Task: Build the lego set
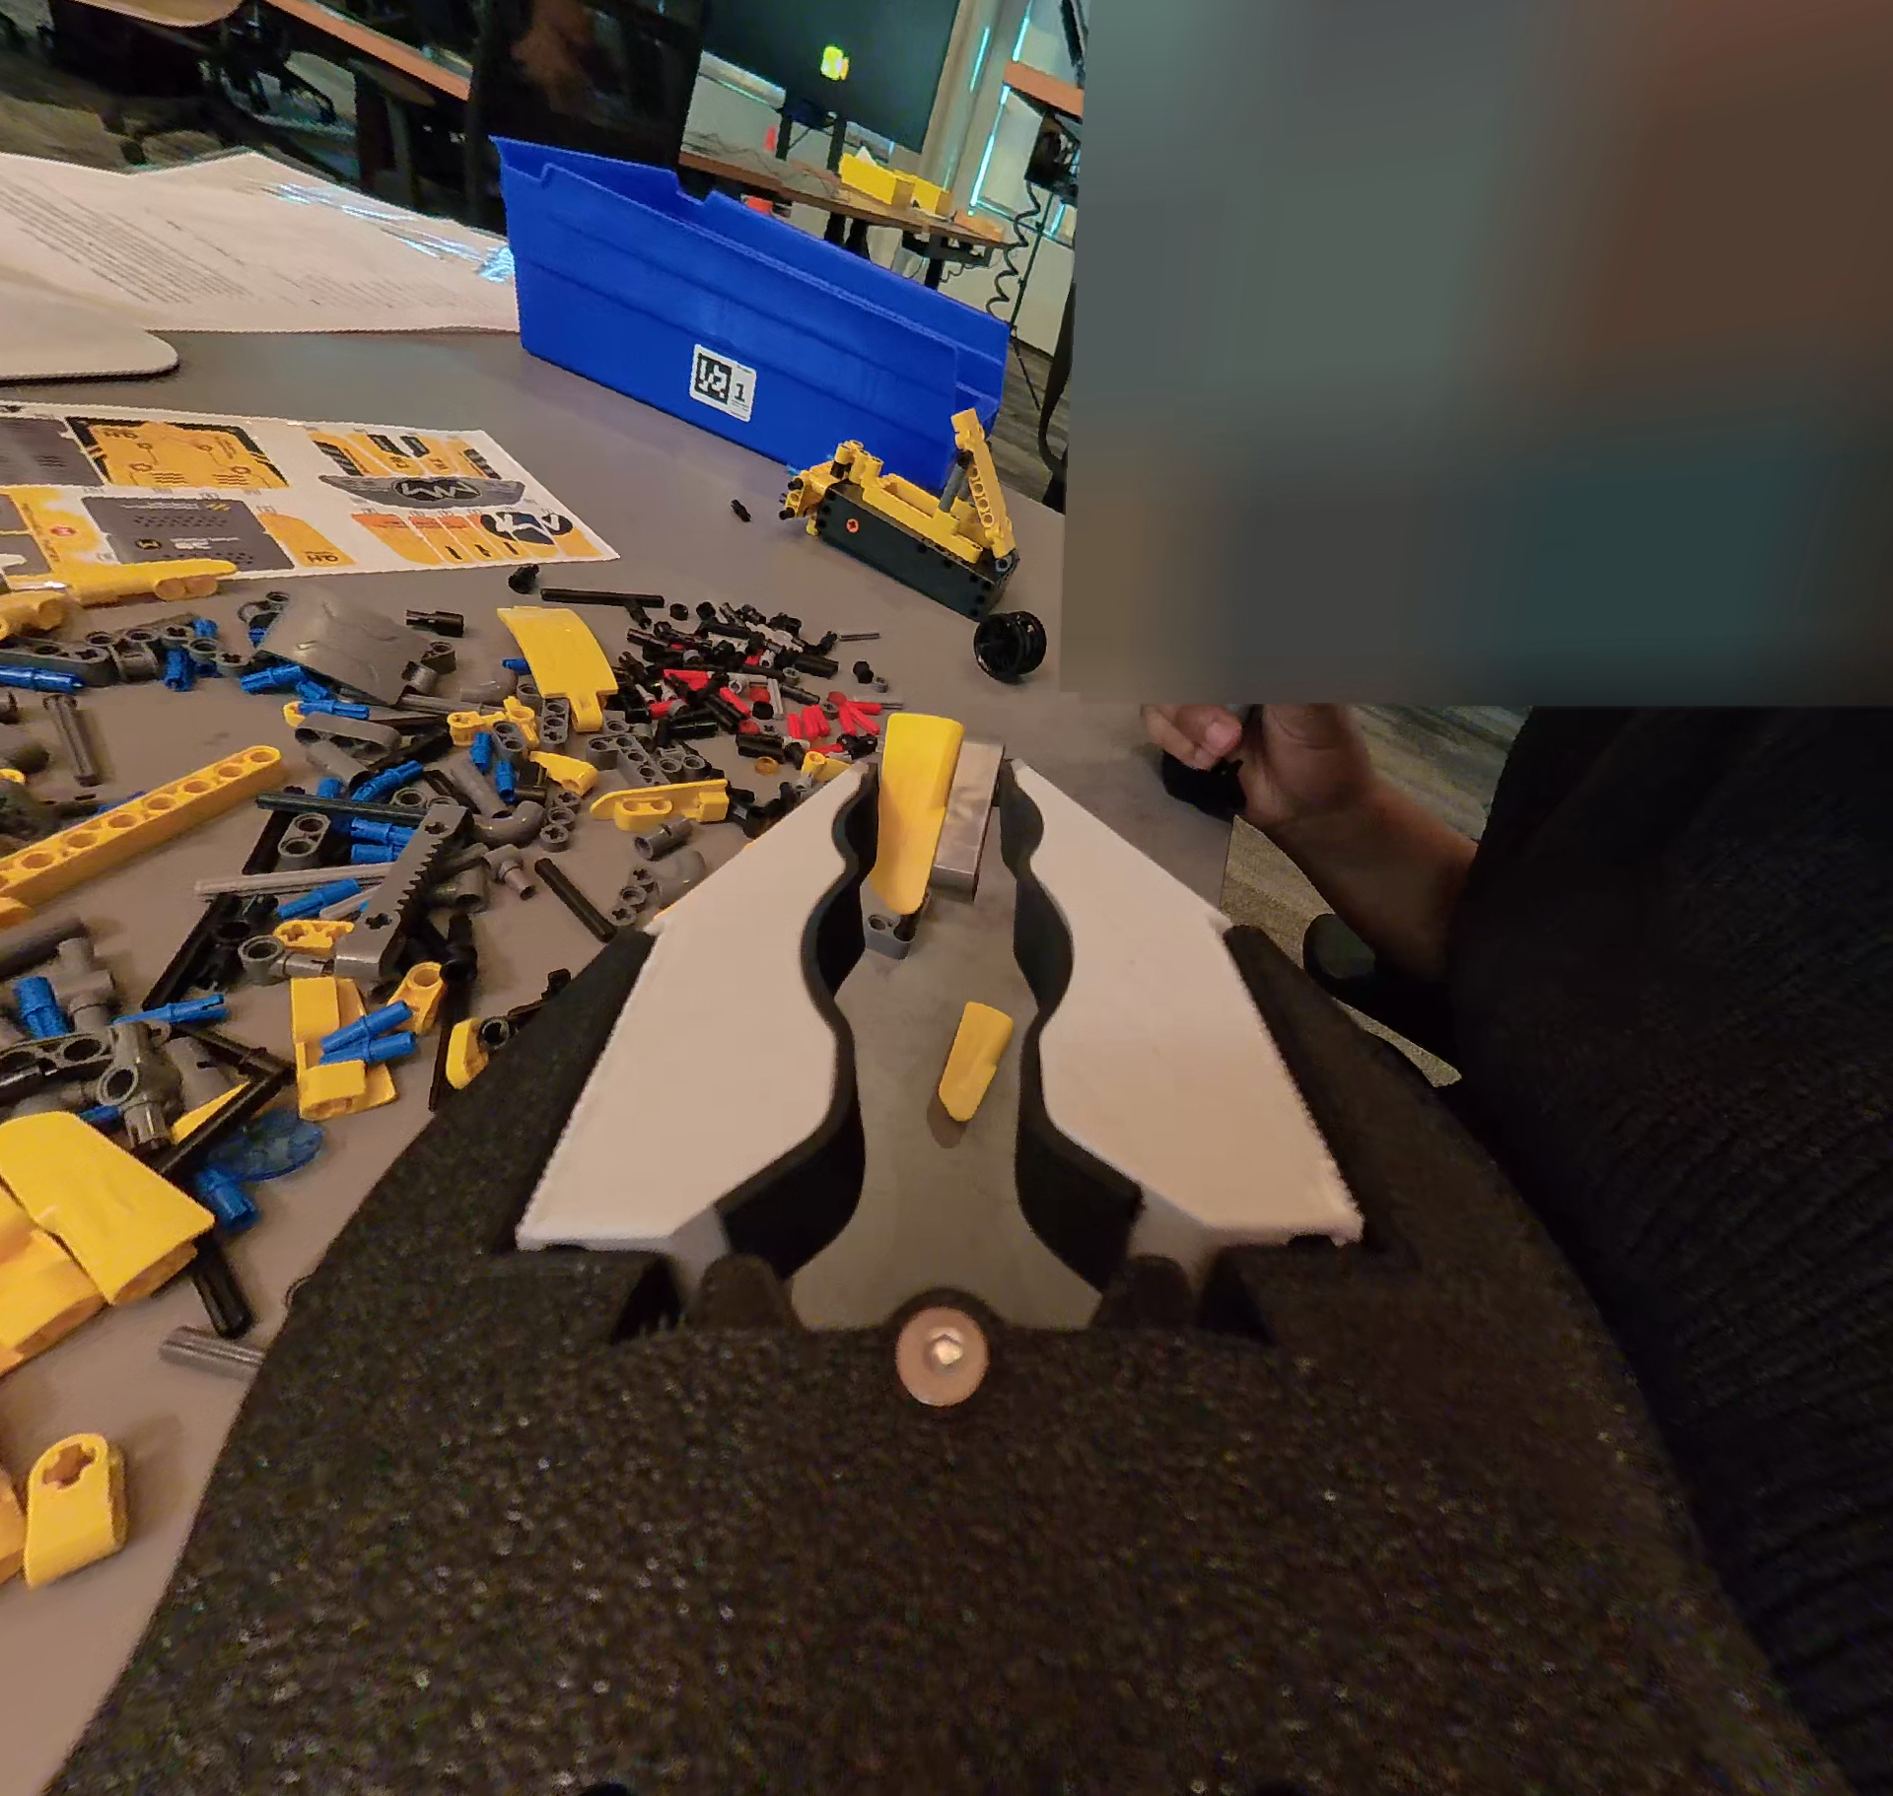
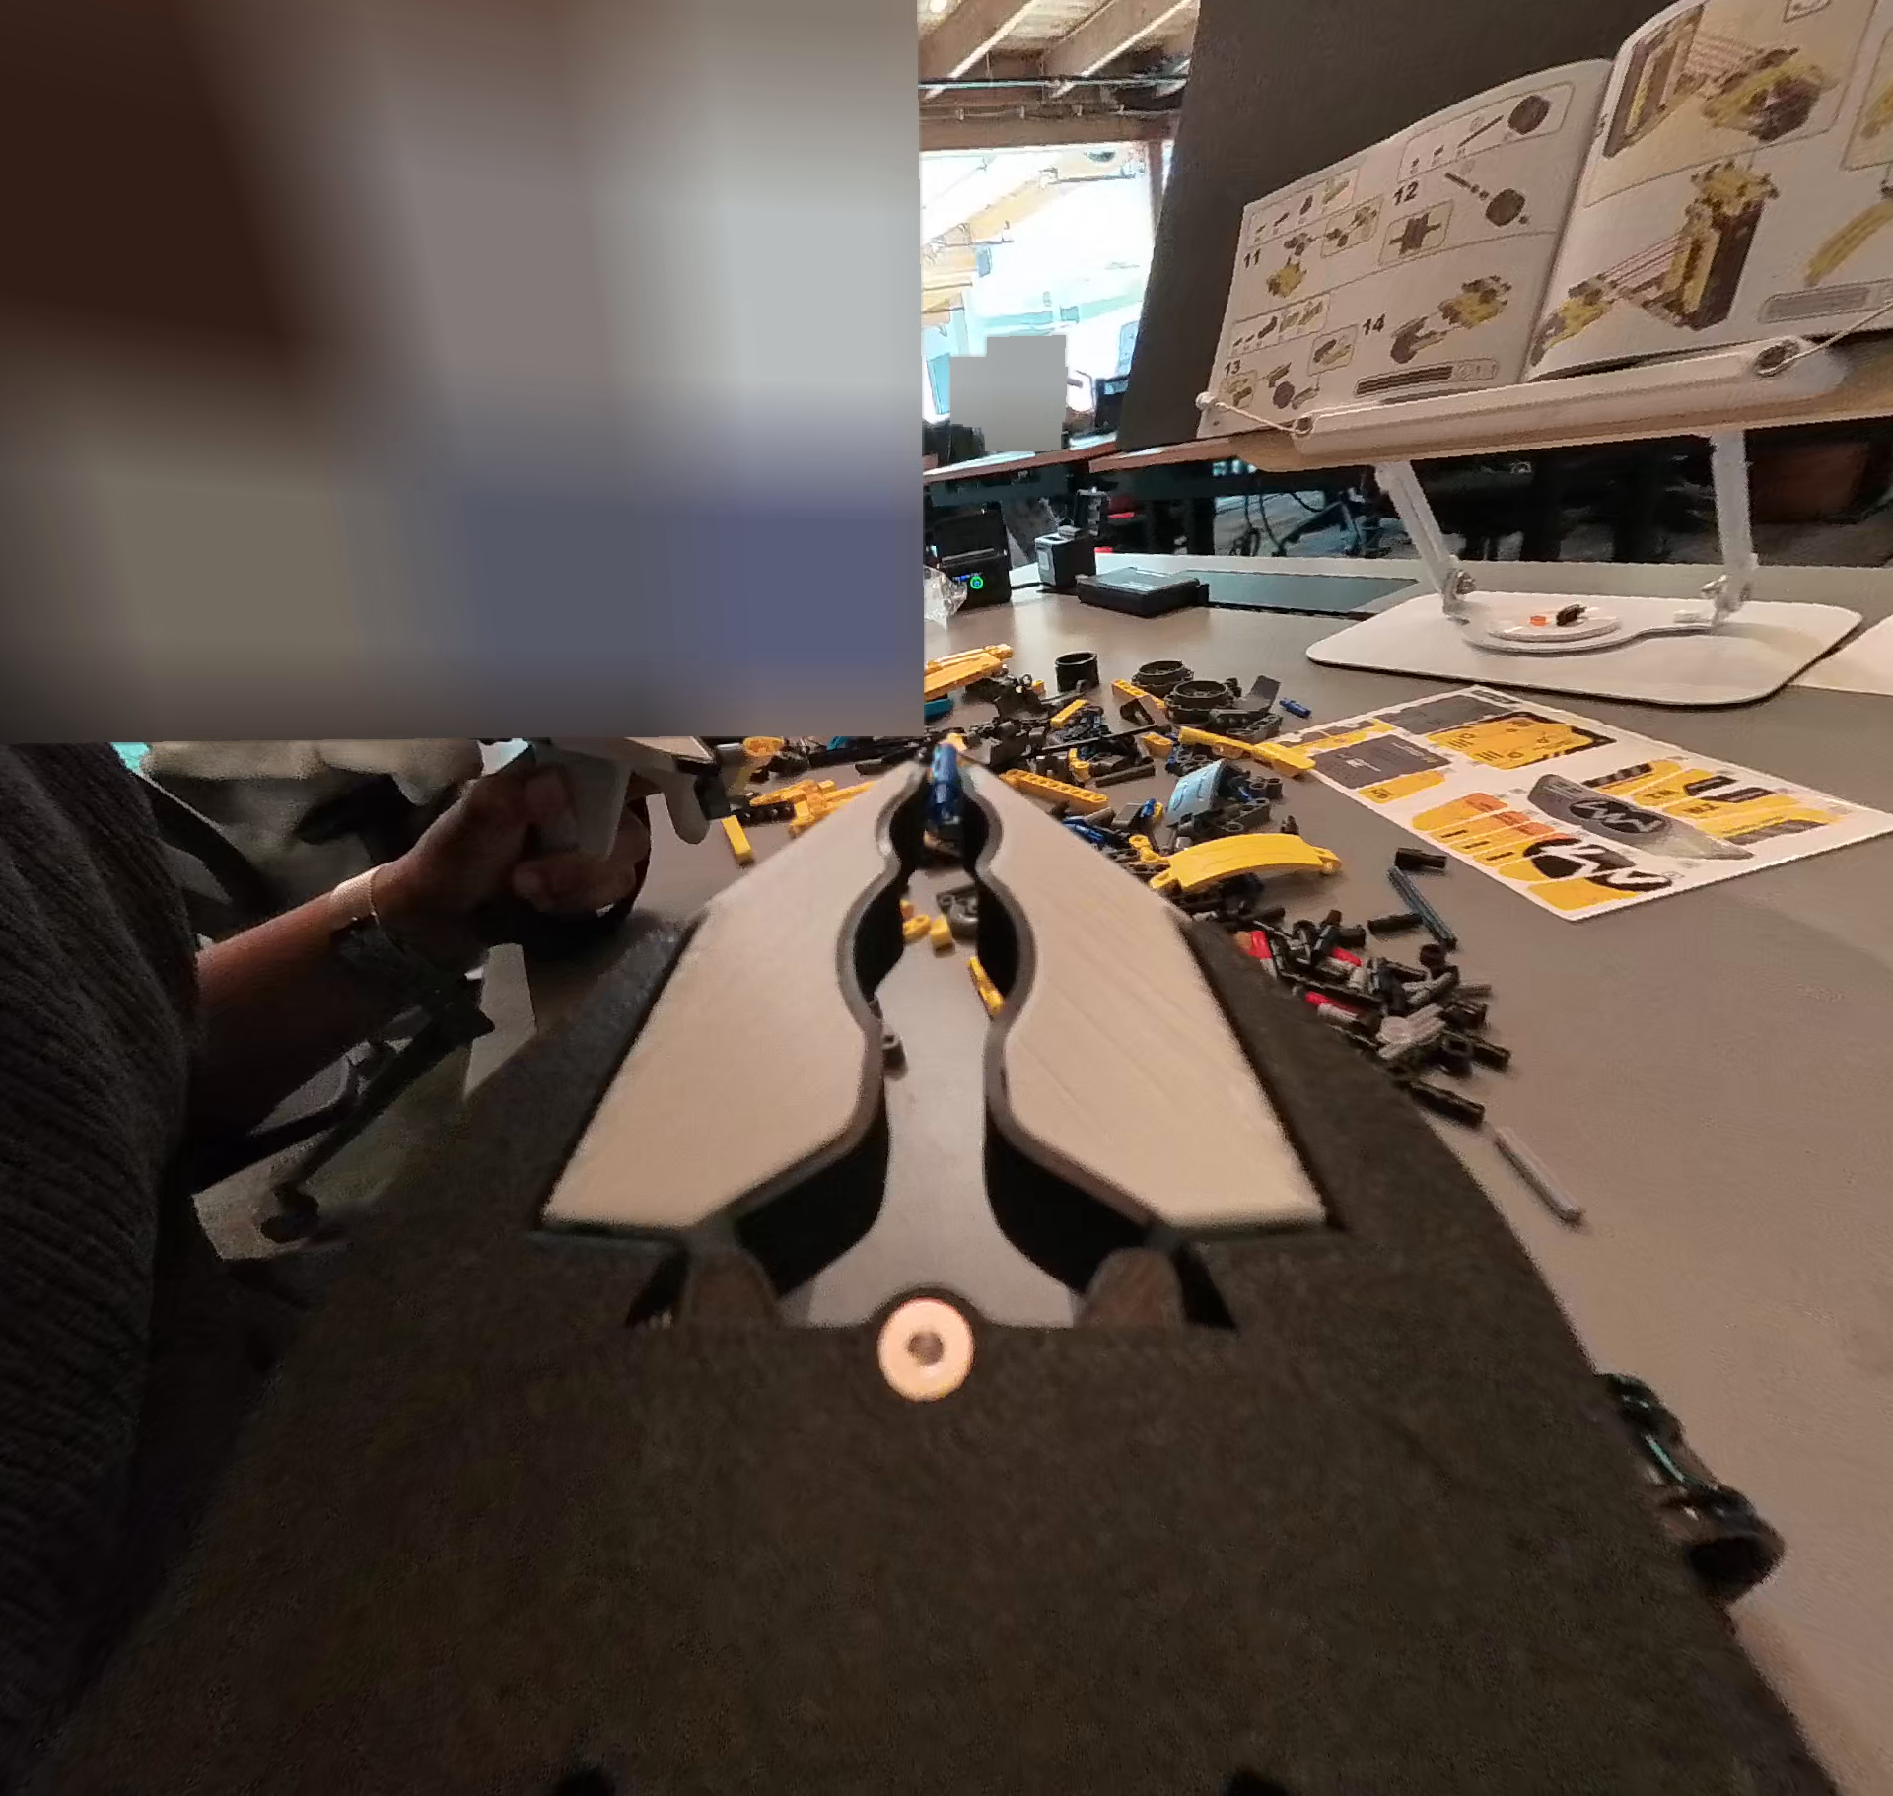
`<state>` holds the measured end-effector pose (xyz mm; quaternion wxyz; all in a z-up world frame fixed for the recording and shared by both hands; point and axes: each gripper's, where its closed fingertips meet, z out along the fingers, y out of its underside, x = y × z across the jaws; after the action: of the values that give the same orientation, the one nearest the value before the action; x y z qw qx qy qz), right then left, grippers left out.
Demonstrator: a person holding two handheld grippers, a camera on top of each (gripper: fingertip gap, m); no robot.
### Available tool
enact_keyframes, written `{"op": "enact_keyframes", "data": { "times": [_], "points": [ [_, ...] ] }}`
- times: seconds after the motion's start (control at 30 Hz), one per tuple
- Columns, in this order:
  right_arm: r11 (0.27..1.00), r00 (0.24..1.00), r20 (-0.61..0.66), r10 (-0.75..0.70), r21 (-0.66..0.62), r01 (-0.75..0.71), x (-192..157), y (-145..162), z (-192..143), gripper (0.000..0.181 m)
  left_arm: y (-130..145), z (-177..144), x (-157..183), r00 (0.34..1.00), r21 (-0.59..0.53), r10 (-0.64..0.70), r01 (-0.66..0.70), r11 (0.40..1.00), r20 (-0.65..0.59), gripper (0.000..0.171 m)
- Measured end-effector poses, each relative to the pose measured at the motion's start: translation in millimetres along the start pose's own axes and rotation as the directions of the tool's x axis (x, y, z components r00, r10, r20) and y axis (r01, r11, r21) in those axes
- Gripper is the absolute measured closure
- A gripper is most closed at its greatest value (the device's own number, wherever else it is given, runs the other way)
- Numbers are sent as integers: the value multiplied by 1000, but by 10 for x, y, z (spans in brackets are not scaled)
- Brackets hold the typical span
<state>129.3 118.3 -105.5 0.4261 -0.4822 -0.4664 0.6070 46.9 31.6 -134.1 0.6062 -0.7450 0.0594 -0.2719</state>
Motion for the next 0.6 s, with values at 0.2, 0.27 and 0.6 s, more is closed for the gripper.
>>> {"op": "enact_keyframes", "data": {
  "times": [0.2, 0.27, 0.6],
  "points": [
    [1000, 1000, 5, 14, 21, -14, 8, -29, -23, 176, -15, -15, 4, 1000, 13, -7, 8, 1000, -10, 149],
    [1000, 1000, 5, 11, 20, -11, 5, -29, -21, 176, -46, -43, -5, 999, 38, -30, 31, 999, -24, 149],
    [999, 1000, 11, 16, 40, -17, 3, -55, -45, 176, -190, -169, -11, 985, 159, -122, 140, 977, -120, 149]
  ]
}}
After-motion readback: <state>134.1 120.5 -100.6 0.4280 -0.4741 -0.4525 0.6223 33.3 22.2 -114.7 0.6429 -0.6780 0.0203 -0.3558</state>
